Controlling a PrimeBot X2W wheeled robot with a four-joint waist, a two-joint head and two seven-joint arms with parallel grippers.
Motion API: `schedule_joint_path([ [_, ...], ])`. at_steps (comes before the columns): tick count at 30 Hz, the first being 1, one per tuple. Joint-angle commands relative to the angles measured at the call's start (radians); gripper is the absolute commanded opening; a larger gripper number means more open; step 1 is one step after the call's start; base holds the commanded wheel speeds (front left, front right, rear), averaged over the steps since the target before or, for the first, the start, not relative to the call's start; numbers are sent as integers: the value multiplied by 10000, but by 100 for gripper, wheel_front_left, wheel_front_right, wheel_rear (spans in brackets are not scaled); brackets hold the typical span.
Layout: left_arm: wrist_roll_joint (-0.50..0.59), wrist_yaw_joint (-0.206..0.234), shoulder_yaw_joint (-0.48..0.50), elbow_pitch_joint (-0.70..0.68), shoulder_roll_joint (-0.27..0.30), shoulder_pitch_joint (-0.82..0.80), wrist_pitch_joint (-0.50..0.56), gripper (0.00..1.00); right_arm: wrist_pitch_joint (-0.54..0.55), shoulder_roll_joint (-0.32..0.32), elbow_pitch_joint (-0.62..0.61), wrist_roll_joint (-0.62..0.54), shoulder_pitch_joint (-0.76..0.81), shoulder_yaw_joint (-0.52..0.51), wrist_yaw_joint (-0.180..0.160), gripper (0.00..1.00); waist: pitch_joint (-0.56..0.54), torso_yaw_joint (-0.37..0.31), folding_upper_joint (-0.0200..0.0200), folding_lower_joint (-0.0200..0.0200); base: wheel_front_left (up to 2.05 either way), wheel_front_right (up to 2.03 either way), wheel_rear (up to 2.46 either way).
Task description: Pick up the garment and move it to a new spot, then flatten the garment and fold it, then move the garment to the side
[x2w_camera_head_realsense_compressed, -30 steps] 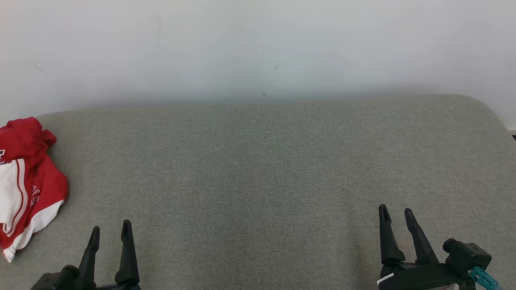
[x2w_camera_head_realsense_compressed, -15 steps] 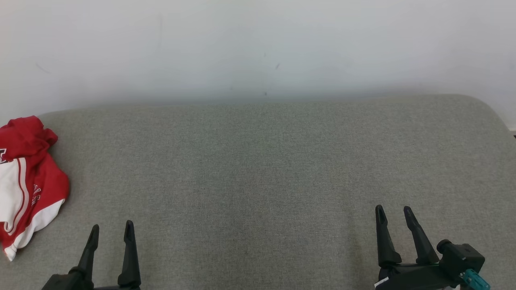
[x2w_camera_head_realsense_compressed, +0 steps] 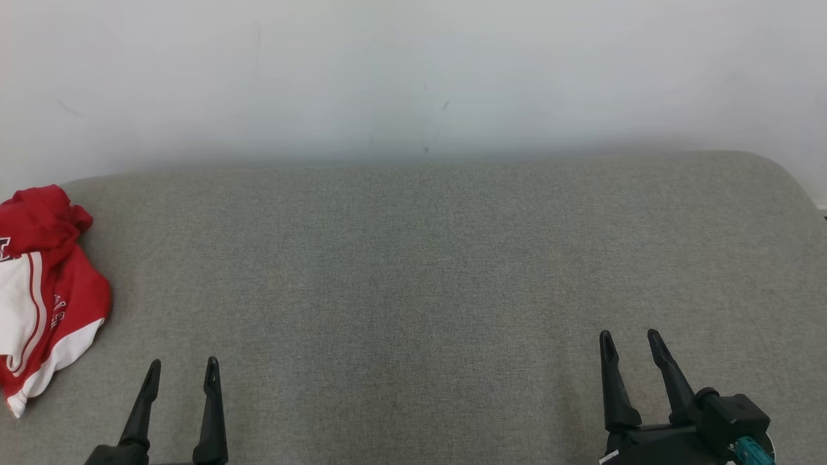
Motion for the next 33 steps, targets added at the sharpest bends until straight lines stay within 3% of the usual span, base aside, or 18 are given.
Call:
schedule_joint_path([
  [1,249,-36,34,-74,17,60,-89,100,-109,4,-75,-227,73,6,-18,100,5,2,-1,0,0,0,0],
  [15,1130,-95,205,-2,-94,194,-354,100,-357,5,-40,-984,148,2,-21,100,-16,36,-1,0,0,0,0],
  [33,895,-209,400,508,-52,70,-348,100,-342,7,89,-674,227,-189,-21,100,-143,111,-1,0,0,0,0],
])
